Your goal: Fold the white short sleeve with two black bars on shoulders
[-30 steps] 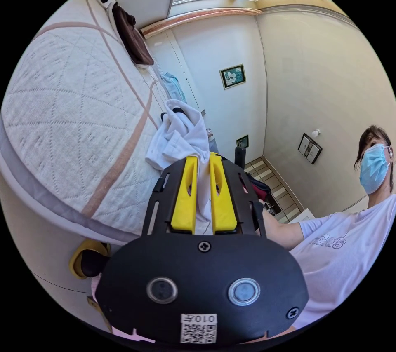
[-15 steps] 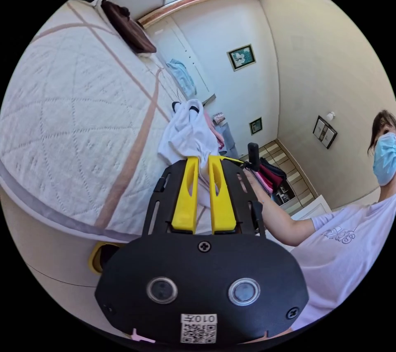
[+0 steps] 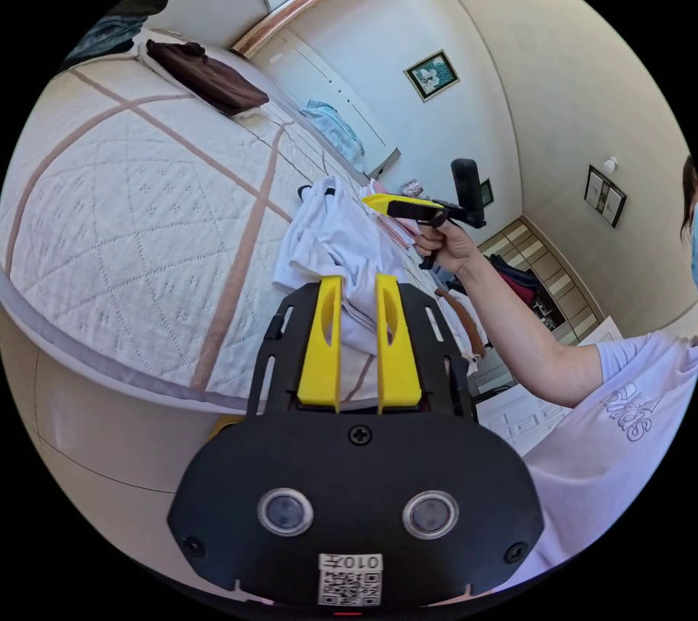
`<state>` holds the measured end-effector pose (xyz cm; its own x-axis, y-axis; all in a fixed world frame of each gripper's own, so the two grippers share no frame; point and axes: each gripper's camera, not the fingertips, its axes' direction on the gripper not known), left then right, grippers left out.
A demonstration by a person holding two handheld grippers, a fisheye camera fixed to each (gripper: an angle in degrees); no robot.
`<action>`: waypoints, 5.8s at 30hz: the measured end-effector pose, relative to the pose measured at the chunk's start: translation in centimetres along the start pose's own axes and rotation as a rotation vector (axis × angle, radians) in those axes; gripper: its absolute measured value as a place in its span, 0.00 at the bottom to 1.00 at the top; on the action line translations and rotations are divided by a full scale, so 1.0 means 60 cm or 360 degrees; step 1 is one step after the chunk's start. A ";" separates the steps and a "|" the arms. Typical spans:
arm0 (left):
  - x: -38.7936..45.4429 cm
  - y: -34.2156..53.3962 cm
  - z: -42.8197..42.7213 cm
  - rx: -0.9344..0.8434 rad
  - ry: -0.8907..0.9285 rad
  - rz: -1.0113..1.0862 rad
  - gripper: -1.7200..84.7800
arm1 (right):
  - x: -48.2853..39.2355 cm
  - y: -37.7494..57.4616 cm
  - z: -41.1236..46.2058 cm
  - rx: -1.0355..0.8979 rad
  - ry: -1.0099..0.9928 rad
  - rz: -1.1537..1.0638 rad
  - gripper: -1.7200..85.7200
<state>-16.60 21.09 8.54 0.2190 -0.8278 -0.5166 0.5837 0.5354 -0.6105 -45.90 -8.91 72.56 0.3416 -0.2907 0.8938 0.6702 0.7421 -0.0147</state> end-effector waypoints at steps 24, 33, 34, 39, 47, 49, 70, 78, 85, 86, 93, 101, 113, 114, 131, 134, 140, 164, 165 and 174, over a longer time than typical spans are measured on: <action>0.231 0.006 0.051 -0.0294 -0.0397 0.0835 0.06 | -0.063 0.291 -0.050 0.0419 0.0030 0.0434 0.08; 0.213 0.030 0.118 -0.0501 -0.0549 0.0896 0.07 | -0.036 0.409 -0.011 0.0328 -0.0002 0.0681 0.09; 0.236 0.040 0.095 -0.0402 -0.0587 0.0994 0.07 | -0.050 0.425 -0.030 0.0367 0.0029 0.0641 0.09; 0.271 0.066 0.048 -0.0347 -0.0430 0.0978 0.07 | -0.070 0.508 -0.014 0.0183 -0.0205 0.0747 0.10; 0.121 0.108 0.075 -0.0341 0.0398 -0.0023 0.09 | -0.007 0.648 0.033 0.0563 -0.0783 0.1149 0.12; 0.086 0.120 0.091 -0.0327 0.0557 -0.0219 0.10 | 0.009 0.667 0.034 0.0630 -0.0895 0.1188 0.12; 0.017 0.105 0.162 -0.0527 0.0647 -0.0358 0.16 | 0.039 0.811 -0.079 0.0745 -0.1030 0.1256 0.08; -0.005 0.080 0.182 -0.0370 0.0681 -0.0478 0.10 | 0.041 0.873 -0.122 0.0787 -0.1105 0.1162 0.10; -0.005 0.053 0.167 -0.0286 0.0719 -0.0432 0.06 | 0.068 0.944 -0.109 0.0964 -0.1384 0.1270 0.16; -0.008 0.052 0.168 -0.0281 0.0732 -0.0445 0.06 | 0.075 0.941 -0.103 0.0996 -0.1468 0.1266 0.16; -0.030 0.046 0.172 -0.0280 0.0778 -0.0426 0.09 | 0.111 0.910 -0.098 0.1087 -0.1594 0.1322 0.09; -0.121 0.077 0.124 -0.0102 0.0688 -0.0752 0.20 | 0.073 0.914 -0.199 0.0988 -0.1265 0.1285 0.08; -0.110 0.055 0.191 -0.0128 0.0653 -0.0805 0.20 | 0.043 0.962 -0.262 0.1031 -0.1212 0.1347 0.08; -0.112 0.059 0.198 -0.0101 0.0676 -0.0844 0.19 | 0.042 0.962 -0.264 0.1030 -0.1216 0.1347 0.08; -0.055 -0.003 0.249 -0.0185 0.0527 -0.0642 0.11 | 0.027 0.952 -0.247 0.0904 -0.1127 0.1450 0.08; -0.037 -0.023 0.256 -0.0204 0.0507 -0.0542 0.10 | 0.019 0.939 -0.253 0.0922 -0.1108 0.1458 0.08; 0.036 -0.110 0.272 -0.0254 0.0520 -0.0251 0.12 | 0.015 0.895 -0.359 0.1010 -0.1006 0.1304 0.08; 0.217 -0.727 0.992 -0.0228 0.0916 -0.0029 0.09 | 0.676 0.703 -0.869 0.0902 -0.0084 0.1082 0.08; 0.180 -0.709 1.042 -0.0274 0.0877 -0.0189 0.09 | 0.703 0.705 -0.845 0.0848 -0.0124 0.1127 0.08; 0.118 -0.624 1.138 -0.0211 0.0864 -0.0539 0.08 | 0.810 0.733 -0.702 0.0786 -0.0508 0.1283 0.08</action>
<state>16.50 -16.25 68.73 -0.4063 -0.7707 -0.4909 0.4418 0.3046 -0.8438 27.94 -15.87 96.45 0.3318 0.5330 0.7783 -0.0583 0.8351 -0.5470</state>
